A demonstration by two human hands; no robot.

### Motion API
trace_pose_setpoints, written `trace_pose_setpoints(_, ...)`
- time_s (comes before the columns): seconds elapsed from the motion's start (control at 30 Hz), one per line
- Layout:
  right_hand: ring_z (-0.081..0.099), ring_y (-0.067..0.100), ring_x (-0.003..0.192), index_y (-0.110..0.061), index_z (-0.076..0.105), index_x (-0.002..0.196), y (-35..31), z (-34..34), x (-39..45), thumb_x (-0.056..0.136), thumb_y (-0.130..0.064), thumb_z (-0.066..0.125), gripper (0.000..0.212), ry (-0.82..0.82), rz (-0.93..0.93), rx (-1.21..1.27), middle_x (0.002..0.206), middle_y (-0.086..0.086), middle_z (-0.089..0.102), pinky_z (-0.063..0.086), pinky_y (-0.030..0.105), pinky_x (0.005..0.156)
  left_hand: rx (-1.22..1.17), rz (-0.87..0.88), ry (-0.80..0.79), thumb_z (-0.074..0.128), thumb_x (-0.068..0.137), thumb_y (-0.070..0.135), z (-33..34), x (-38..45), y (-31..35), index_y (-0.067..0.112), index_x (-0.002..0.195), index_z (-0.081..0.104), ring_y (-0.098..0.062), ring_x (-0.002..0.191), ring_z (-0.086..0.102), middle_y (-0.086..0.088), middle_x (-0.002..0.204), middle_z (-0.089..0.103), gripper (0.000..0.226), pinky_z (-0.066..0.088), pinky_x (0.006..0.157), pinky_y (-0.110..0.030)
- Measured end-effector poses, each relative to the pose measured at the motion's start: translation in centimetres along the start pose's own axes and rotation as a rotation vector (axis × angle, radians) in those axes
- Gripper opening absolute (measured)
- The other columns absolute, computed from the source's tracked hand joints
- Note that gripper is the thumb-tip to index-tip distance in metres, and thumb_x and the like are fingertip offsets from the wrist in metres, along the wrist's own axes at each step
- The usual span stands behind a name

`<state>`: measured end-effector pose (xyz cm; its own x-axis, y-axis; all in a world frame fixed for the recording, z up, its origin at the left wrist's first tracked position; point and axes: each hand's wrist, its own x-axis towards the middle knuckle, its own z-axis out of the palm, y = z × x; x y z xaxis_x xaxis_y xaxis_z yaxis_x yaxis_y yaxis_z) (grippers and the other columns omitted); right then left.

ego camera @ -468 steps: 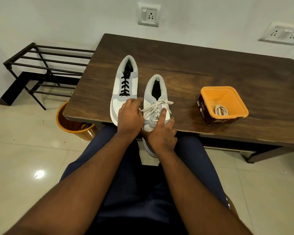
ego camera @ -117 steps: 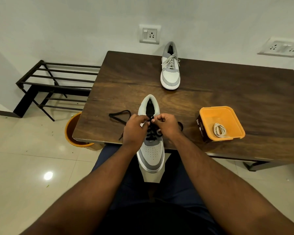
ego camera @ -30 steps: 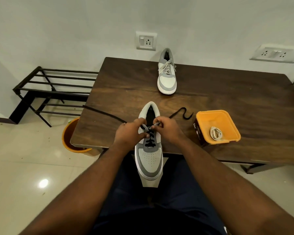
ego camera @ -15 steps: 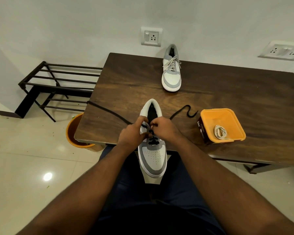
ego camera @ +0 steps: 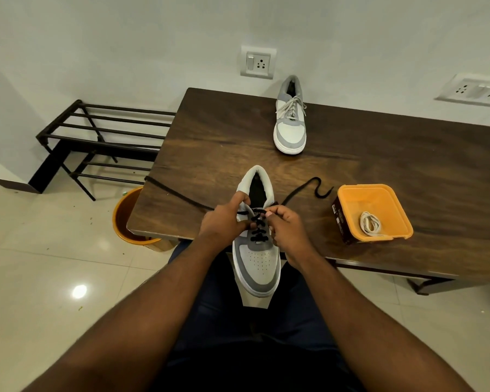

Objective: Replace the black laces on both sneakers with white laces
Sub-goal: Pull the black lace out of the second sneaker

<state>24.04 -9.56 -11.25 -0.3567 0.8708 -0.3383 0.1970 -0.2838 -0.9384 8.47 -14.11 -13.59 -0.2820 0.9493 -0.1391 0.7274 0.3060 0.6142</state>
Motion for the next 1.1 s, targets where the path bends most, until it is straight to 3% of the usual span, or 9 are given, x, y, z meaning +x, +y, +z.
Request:
trace_pose_setpoints(0.13,0.057,-0.001,0.059,-0.015,0.065,0.105,-0.5,0.2,1.3,0.093,-0.018,0.062,0.013,-0.035,-0.203,-0.402,0.070,-0.009,0.059,0.047,0.016,0.058,0.005,0.009,0.002,0.072,0.083,0.040,0.0,-0.1,0.2,0.035,0.112,0.037,-0.021,0.077,0.065,-0.002,0.096,0.066,0.046,0.058,0.072,-0.041)
trace_pose_setpoints(0.2,0.054,0.002,0.061,-0.019,0.067,0.098,-0.7,0.4,1.8,0.092,-0.021,0.063,0.007,-0.014,-0.280,-0.604,0.068,-0.011,0.057,0.049,0.023,0.062,0.008,0.015,0.009,0.072,0.083,0.040,0.0,-0.1,0.3,0.034,0.113,0.038,-0.022,0.078,0.065,-0.001,0.098,0.066,0.046,0.057,0.072,-0.041)
trace_pose_setpoints(0.3,0.056,0.005,0.065,-0.019,0.067,0.090,-0.1,-0.2,1.7,0.092,-0.020,0.062,0.005,0.079,-0.276,-0.538,0.070,-0.008,0.061,0.048,0.025,0.063,0.008,0.012,0.014,0.073,0.081,0.042,0.0,-0.1,0.1,0.036,0.110,0.038,-0.021,0.075,0.064,0.001,0.094,0.065,0.046,0.056,0.070,-0.040)
trace_pose_setpoints(0.5,0.062,0.010,0.082,-0.020,0.065,0.106,2.5,-1.7,-0.5,0.094,-0.017,0.060,0.013,0.228,-0.229,-0.395,0.086,-0.007,0.064,0.047,0.019,0.067,-0.026,-0.017,0.006,0.074,0.079,0.042,0.0,0.0,0.0,0.036,0.106,0.041,-0.012,0.061,0.054,0.010,0.069,0.054,0.043,0.043,0.064,-0.031)
trace_pose_setpoints(0.67,0.053,0.002,0.068,-0.025,0.065,0.119,-0.2,-1.0,1.2,0.092,-0.024,0.062,0.027,0.034,-0.317,-0.561,0.073,-0.013,0.055,0.046,0.021,0.066,-0.001,-0.010,0.013,0.074,0.081,0.041,0.0,-0.2,0.4,0.032,0.109,0.042,-0.019,0.068,0.059,0.006,0.079,0.059,0.044,0.050,0.065,-0.033)
trace_pose_setpoints(0.8,0.062,0.008,0.074,-0.023,0.073,0.097,-1.2,0.3,2.5,0.090,-0.018,0.062,0.014,-0.052,-0.259,-0.772,0.079,-0.009,0.066,0.056,0.032,0.073,0.017,-0.011,0.003,0.073,0.082,0.040,-0.3,-0.4,0.6,0.031,0.111,0.040,-0.021,0.075,0.061,0.005,0.091,0.059,0.045,0.053,0.068,-0.036)
trace_pose_setpoints(0.87,0.063,0.008,0.075,-0.023,0.072,0.087,-1.5,0.3,2.4,0.090,-0.016,0.060,0.014,-0.002,-0.245,-0.725,0.080,-0.008,0.068,0.053,0.029,0.069,0.031,-0.018,0.002,0.073,0.082,0.040,-0.3,-0.4,0.7,0.032,0.111,0.040,-0.022,0.075,0.061,0.005,0.090,0.059,0.044,0.051,0.067,-0.034)
trace_pose_setpoints(1.0,0.055,0.005,0.077,-0.021,0.066,0.087,-1.2,-1.7,2.1,0.095,-0.016,0.055,0.014,0.209,-0.164,-0.428,0.083,-0.009,0.063,0.042,0.022,0.065,0.033,-0.029,-0.007,0.073,0.081,0.042,-0.4,-0.2,0.6,0.034,0.109,0.040,-0.022,0.072,0.060,0.005,0.080,0.057,0.044,0.051,0.067,-0.035)
trace_pose_setpoints(1.1,0.055,0.010,0.080,-0.025,0.063,0.078,-0.3,-3.3,1.9,0.092,-0.017,0.059,0.016,0.363,-0.111,-0.200,0.100,0.006,0.063,0.052,0.037,0.080,0.023,-0.031,-0.012,0.073,0.082,0.042,-0.4,-0.3,0.7,0.034,0.110,0.040,-0.021,0.069,0.058,0.005,0.080,0.057,0.044,0.048,0.063,-0.033)
